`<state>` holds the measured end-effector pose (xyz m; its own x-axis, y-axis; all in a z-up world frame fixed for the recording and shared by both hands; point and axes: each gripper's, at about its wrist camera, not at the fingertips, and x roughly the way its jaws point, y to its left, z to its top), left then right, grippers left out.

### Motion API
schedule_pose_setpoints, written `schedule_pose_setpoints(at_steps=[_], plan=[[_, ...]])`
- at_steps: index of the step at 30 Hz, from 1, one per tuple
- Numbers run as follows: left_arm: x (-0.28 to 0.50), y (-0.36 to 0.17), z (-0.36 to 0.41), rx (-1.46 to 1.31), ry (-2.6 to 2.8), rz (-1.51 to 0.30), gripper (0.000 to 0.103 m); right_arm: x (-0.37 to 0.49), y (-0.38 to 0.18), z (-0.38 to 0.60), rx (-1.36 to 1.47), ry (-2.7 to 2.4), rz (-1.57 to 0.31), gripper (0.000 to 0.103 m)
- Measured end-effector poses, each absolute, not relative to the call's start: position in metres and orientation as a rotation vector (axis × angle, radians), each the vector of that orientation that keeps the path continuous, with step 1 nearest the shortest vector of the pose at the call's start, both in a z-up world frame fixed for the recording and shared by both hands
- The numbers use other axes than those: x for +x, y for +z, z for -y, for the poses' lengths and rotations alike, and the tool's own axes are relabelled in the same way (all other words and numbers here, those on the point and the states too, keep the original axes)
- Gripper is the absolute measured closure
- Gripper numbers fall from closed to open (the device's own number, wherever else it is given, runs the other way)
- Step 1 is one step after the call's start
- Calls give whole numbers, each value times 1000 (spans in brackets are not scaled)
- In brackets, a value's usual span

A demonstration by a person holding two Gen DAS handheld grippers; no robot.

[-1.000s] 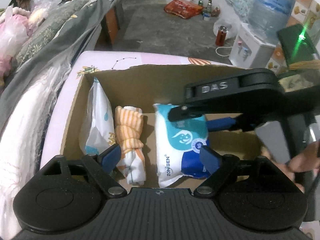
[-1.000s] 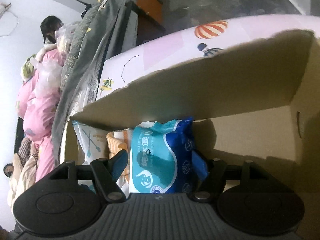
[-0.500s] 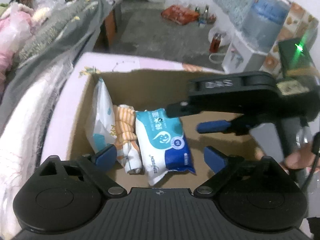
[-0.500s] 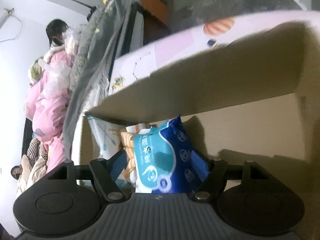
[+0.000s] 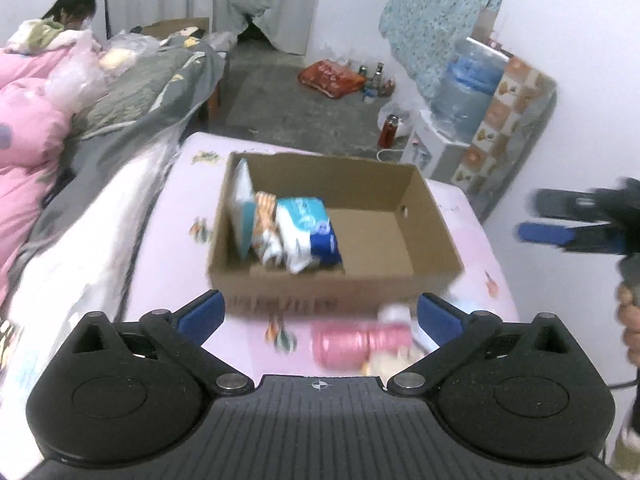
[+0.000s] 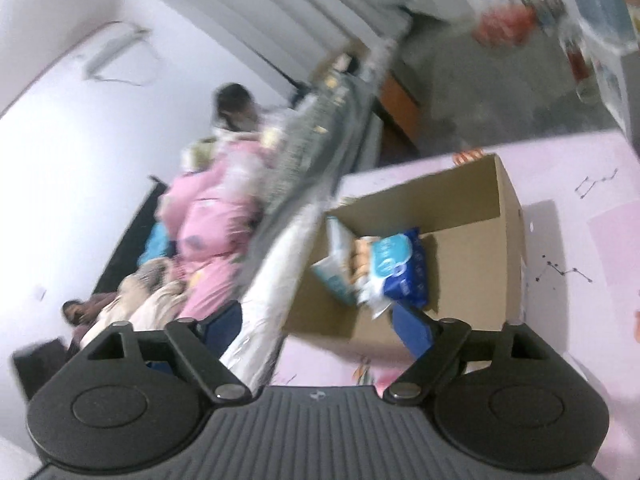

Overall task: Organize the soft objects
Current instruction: 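Withdraw both grippers from the box toward the cream glove bundle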

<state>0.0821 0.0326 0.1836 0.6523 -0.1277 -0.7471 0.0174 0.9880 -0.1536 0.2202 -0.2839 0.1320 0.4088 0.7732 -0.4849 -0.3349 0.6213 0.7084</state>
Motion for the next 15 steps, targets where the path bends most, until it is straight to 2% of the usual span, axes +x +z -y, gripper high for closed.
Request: schedule_pose_setpoints(at_steps=[7,10,15], plan=[[6,155,-32,-99,-93,-899,0,94,169,339,477,791,-703,31],[-12,126,-22,-117,-131,-904,0,65,151,344,461,780,-713,31],[-12,80,7,-105,-198,-903,0,58,96,316,341,753,-846,31]])
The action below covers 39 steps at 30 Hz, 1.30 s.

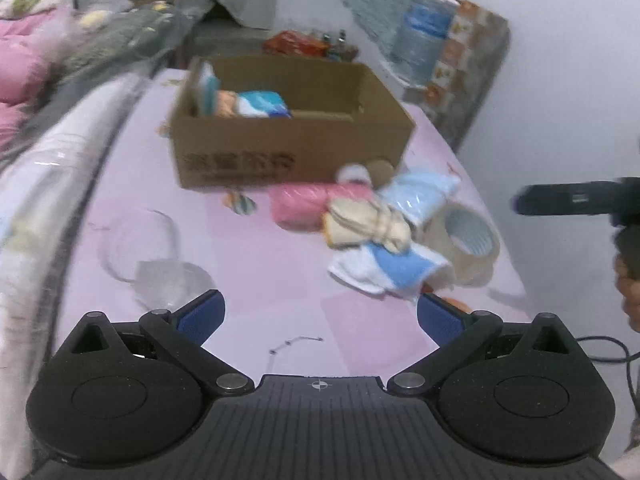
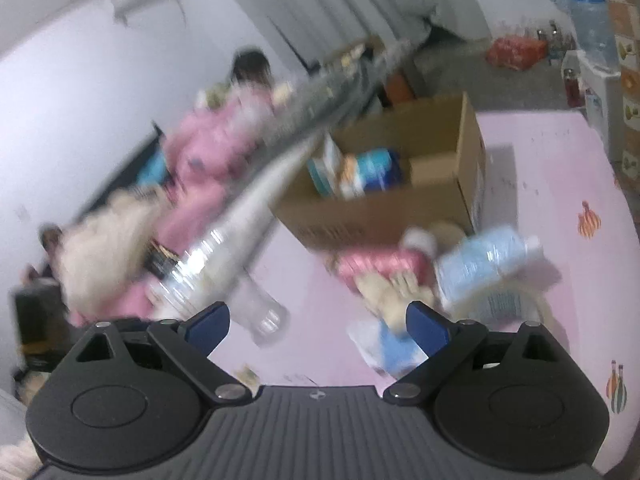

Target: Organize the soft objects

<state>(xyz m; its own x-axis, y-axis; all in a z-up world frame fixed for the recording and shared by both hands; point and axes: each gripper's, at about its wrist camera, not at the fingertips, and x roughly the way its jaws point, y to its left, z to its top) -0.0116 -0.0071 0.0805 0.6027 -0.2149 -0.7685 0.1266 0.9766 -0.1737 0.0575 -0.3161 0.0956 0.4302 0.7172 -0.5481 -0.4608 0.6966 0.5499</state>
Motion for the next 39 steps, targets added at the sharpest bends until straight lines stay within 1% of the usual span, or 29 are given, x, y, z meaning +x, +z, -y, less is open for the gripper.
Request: schedule_pose_setpoints(at_steps=[6,12,15,20,22,23,28,32,36,39], plan=[[3,38,33,-62,-213,-887,0,66,55,259,102,732,-900,31],[18,8,26,-90,-202,-886,0,88,34,211,-118,704,-886,31],[27,-3,21,-86,-181,-900,0,104,19,192,-220,684,-912,32],[36,-18,14,-106,-183,-916,1,124,-7,170,-344,650,-970,36],[37,-21,11,-109,-192,-916,2,127,-13,163,-397,635,-974,41],[37,-22,10,-110,-200,-915,3,129,-15,161,-411,632,-975,42],[37,-22,7,-118,-233,-908,6,130,-13,160,-434,627,-969,50],[31,-16,2,-134,-266,-890,6,130,6,167,-353,629,-971,56],[20,-6,-8,-170,-306,-872,6,132,26,174,-198,673,-1003,56],[15,-2,-15,-207,-333,-870,6,131,31,170,-90,720,-1051,56]])
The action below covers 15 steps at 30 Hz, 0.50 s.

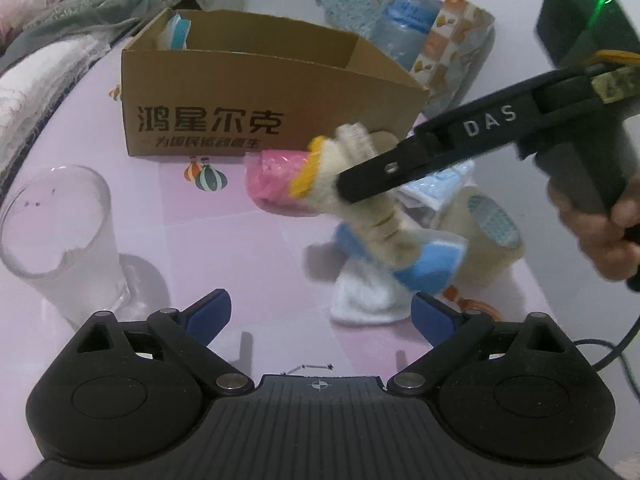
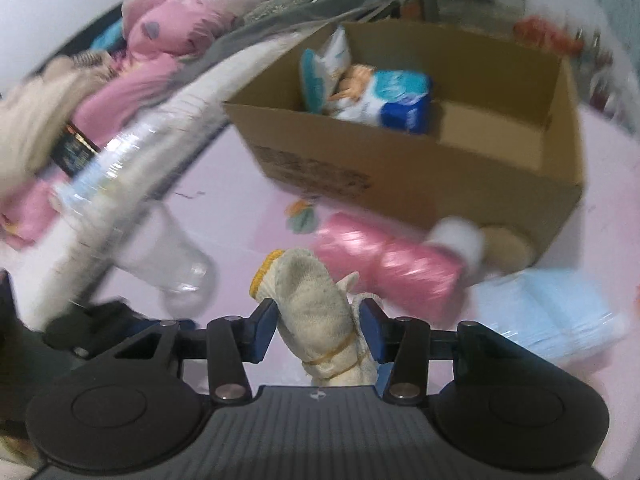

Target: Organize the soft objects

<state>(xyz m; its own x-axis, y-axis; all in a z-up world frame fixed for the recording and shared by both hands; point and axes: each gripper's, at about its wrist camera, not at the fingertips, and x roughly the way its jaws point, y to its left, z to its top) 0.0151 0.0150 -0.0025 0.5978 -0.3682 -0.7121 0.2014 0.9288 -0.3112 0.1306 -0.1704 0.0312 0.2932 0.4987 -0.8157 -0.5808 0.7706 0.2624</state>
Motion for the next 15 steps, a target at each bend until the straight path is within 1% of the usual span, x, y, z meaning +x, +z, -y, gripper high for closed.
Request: schedule_pose_setpoints(at_steps=[5,9,12,15], plan=[[15,-9,-27,-289,-358,-910,6,136,10,155,108,772,-1197,56],[21,-18,-31,-317,-334,-939,11,142,-14,145,242,765,-1271,57],[27,-24,-31,-319,-302,-963,20,147,-26,143,364,782,-1315,57],[29,-27,-35,-352,-304,-986,21,149,-23,148,410,796,-1307,56]])
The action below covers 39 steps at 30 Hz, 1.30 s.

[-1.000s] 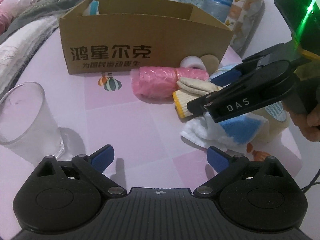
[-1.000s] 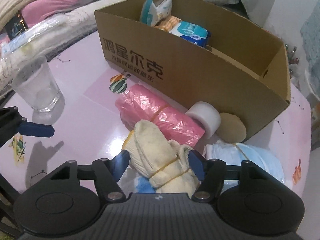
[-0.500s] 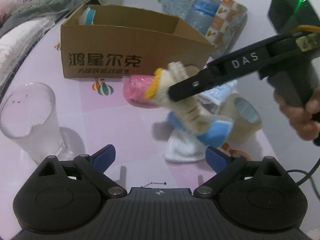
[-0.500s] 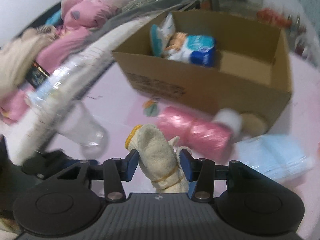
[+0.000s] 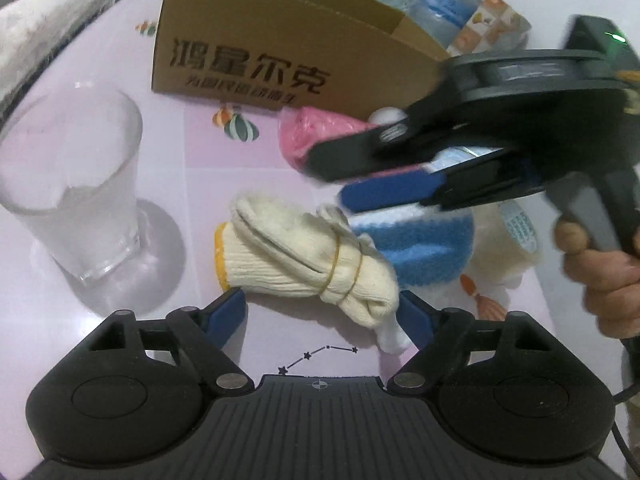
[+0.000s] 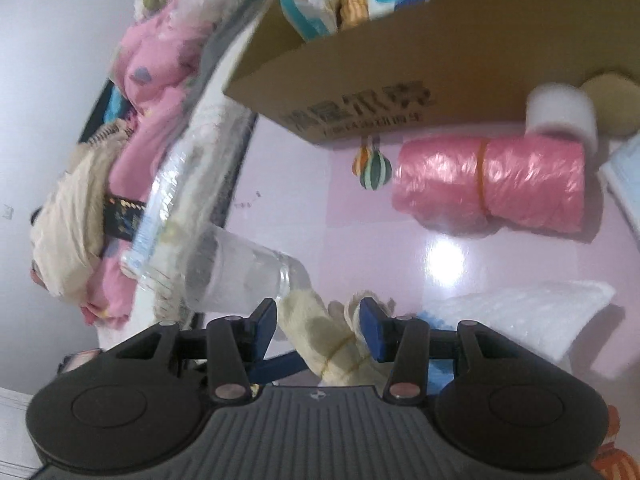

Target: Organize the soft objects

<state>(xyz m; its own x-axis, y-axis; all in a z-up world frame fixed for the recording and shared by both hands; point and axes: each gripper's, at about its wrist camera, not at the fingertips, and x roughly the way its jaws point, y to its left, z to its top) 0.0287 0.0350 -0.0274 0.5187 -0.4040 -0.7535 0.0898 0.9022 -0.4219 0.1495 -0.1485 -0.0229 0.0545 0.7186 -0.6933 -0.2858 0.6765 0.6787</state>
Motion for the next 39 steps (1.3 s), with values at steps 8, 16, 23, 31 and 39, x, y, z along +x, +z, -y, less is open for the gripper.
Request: schedule_pose_setpoints(at_steps=[8,16,23,31,39], plan=[[33,-24,-41,-398,-280,-984,21,132,9,198,395,718,-1140,39],[39,-25,-60,-425,-175,-1011,37,98,-3,202,174,642,-1112,37],[30,-24,-76,-423,-130,-1002,38,94,9,189,103,706,-1019,37],[21,-16,-80,-393,-111,-964,38,93,-4,156,-99,748,-1046,36],[33,-10,-65,-405,-158,-950,25,75,-33,144,-305,724,-996,34]])
